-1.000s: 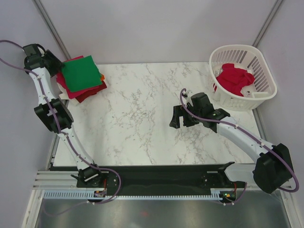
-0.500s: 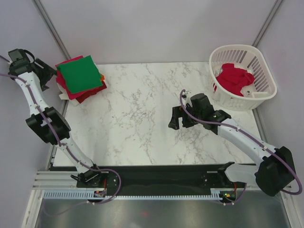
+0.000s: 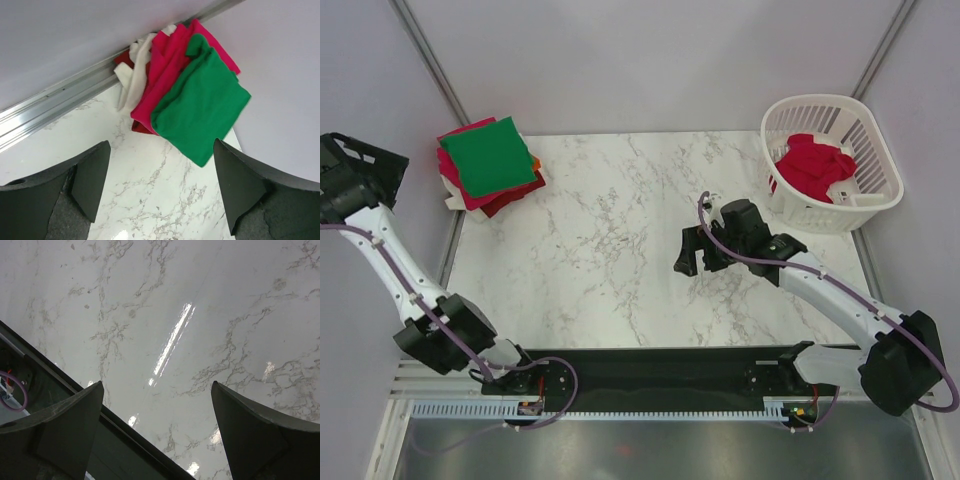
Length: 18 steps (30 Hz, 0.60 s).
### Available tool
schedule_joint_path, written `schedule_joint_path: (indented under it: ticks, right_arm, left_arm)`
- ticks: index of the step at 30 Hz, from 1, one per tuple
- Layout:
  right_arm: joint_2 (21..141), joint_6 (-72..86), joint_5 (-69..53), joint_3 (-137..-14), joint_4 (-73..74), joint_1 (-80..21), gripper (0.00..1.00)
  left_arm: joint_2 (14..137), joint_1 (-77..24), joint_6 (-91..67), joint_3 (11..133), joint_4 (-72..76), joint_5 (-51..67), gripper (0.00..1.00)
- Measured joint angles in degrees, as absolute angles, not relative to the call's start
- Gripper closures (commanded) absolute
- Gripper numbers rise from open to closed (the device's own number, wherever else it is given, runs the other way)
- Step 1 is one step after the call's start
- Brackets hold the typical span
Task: Fold and stack the t-shirts
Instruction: Neatly place the folded tshirt to the corner
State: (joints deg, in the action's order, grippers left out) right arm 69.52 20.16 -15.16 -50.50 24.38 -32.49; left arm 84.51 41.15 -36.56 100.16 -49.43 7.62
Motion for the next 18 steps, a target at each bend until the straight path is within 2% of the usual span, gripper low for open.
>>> schedule_joint_path:
  ticks: [5, 8, 16, 17, 18]
  right_arm:
    - [69.04, 20.16, -15.2, -50.06, 24.32, -33.06, 0.03]
    - [69.04, 20.16, -15.31, -50.04, 24.16, -33.17, 0.03]
    - [69.06, 20.16, -15.84, -50.04, 23.97, -33.3, 0.03]
    - [69.06, 20.16, -15.86, -50.04, 23.97, -33.3, 0.03]
    - [69.06, 20.16, -15.99, -50.04, 23.94, -33.28, 0.03]
  left_arm:
    - [76.2, 37.19, -37.06, 92.73, -43.72, 9.87, 0.11]
    - [69.21, 33.76, -36.69, 83.53, -37.32, 12.8, 0.11]
    - [45.69, 14.02, -25.52, 59.13, -19.97, 13.58, 0.11]
    - [42.61, 11.7, -23.31, 55.51, -15.86, 13.54, 0.03]
    - [39.24, 8.71, -20.99, 51.44, -11.77, 13.08, 0.0]
